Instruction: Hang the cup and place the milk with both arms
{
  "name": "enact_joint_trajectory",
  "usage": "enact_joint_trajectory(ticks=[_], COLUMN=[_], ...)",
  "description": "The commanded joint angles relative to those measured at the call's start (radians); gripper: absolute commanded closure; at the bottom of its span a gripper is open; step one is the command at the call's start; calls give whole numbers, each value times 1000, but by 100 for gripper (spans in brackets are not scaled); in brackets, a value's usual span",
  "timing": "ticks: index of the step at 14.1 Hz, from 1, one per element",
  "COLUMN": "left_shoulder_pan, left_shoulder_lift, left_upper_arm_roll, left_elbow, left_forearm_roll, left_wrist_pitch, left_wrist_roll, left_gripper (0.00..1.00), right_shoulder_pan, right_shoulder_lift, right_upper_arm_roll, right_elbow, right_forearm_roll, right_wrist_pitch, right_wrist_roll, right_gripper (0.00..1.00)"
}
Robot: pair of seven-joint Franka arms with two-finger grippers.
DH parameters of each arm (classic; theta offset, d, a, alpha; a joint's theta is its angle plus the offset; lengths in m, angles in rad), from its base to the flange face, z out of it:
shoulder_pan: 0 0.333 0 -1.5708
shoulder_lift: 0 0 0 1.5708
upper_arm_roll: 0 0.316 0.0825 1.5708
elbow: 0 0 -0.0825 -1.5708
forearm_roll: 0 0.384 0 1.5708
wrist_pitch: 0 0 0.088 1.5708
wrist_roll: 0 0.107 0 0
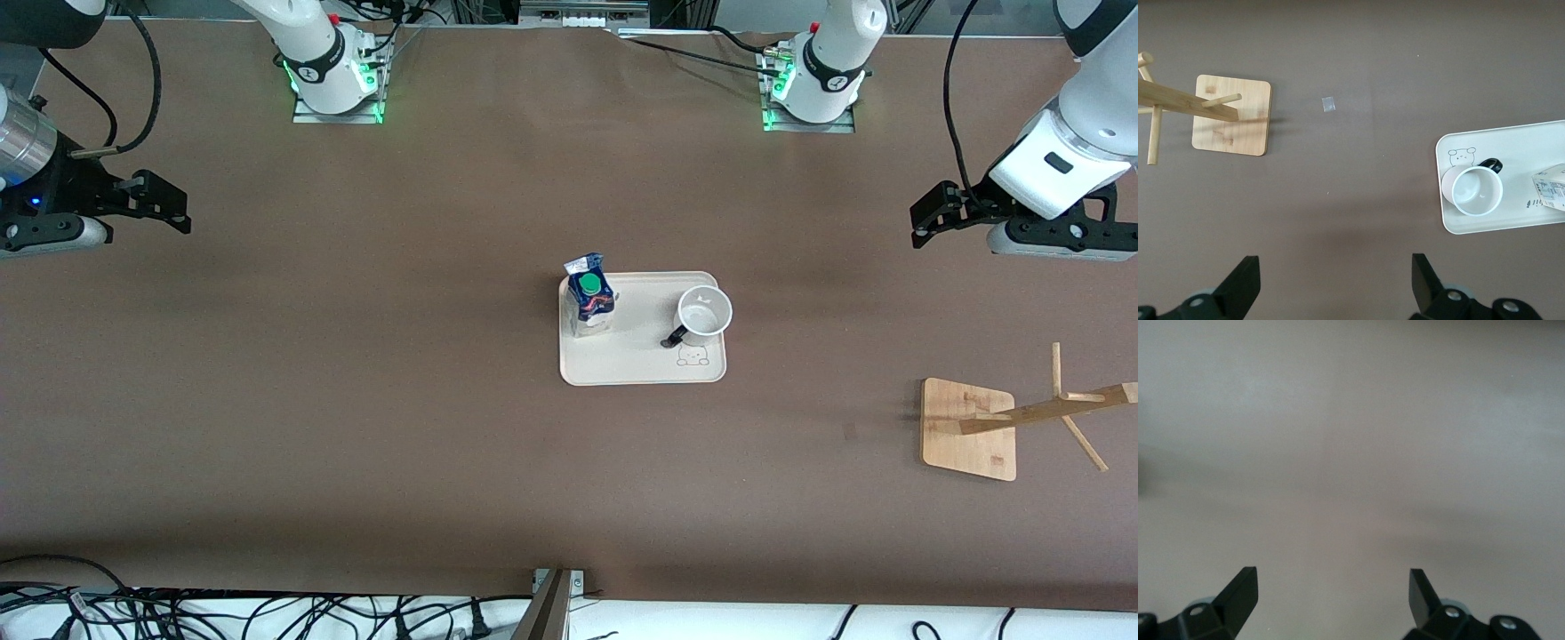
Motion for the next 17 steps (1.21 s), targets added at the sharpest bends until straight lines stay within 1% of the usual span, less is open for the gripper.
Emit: enact_joint_trajectory(ticks=[1, 8, 10, 17], left_shoulder_pan=[-4, -4, -4, -5], left_shoulder_lift=[22, 22, 22, 22], left_upper_arm_roll=[-3, -3, -3, -3], left_elbow=[43, 41, 43, 44], left_forearm_roll=[21, 20, 21, 21], left_wrist_pitch=[-29, -29, -29, -29], left_wrist_roll=[-3, -5, -5, -5], left_gripper=[0, 0, 0, 0], right_shoulder_pan=[2, 5, 36, 45], right_shoulder_lift=[14, 14, 13, 14], right_upper_arm_roll=[1, 2, 16, 22], right_elbow=[26, 35, 35, 34], right_forearm_roll=[2, -1, -42, -24], right_wrist_pitch=[-31, -23, -25, -28], right_wrist_roll=[2, -15, -13, -13], right_gripper=[0, 0, 0, 0])
